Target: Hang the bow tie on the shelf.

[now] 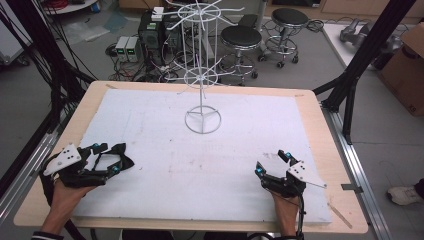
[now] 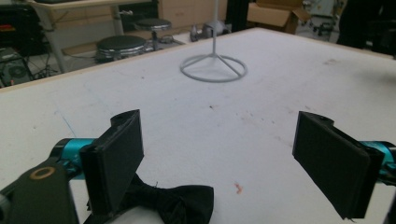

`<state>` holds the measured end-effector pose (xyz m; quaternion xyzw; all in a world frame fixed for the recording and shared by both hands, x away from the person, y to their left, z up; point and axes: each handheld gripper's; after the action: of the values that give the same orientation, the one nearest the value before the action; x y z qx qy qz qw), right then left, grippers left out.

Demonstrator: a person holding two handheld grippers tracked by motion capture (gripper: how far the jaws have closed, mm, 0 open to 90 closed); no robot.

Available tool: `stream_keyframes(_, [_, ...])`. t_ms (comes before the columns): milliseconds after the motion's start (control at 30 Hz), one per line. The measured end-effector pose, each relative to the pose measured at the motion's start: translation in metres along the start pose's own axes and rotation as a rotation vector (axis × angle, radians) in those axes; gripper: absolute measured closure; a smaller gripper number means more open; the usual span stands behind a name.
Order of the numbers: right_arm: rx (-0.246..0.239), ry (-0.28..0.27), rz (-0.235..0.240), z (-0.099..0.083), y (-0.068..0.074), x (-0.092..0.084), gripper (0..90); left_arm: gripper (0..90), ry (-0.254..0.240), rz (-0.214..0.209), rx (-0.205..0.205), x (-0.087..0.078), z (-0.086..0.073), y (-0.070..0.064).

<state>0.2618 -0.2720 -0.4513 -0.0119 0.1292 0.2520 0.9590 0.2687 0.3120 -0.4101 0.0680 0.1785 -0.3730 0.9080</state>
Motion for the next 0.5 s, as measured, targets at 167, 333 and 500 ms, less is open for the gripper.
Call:
stream_keyframes(167, [0.001, 0.0, -0.001, 0.0, 0.0, 0.0, 9.7, 17.0, 0.14, 0.009, 0.034, -0.002, 0.006, 0.002])
stream_keyframes(333, [-0.003, 0.0, -0.002, 0.0, 0.0, 0.0, 9.7, 16.4, 0.261, 0.038, 0.054, -0.004, 0.01, 0.006])
stream_keyframes(500, [0.002, 0.0, -0.002, 0.0, 0.0, 0.0, 9.7, 22.0, 0.36, 0.032, 0.078, -0.002, 0.013, 0.008])
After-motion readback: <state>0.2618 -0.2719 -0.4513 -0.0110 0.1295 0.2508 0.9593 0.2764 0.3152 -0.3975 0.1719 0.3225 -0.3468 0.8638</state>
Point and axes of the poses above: each handheld gripper's, and its own axes: x roughly forward along the jaws, z roughly out of its top, y roughly to its left, and after that the axes turned 7 degrees about y, right-handed
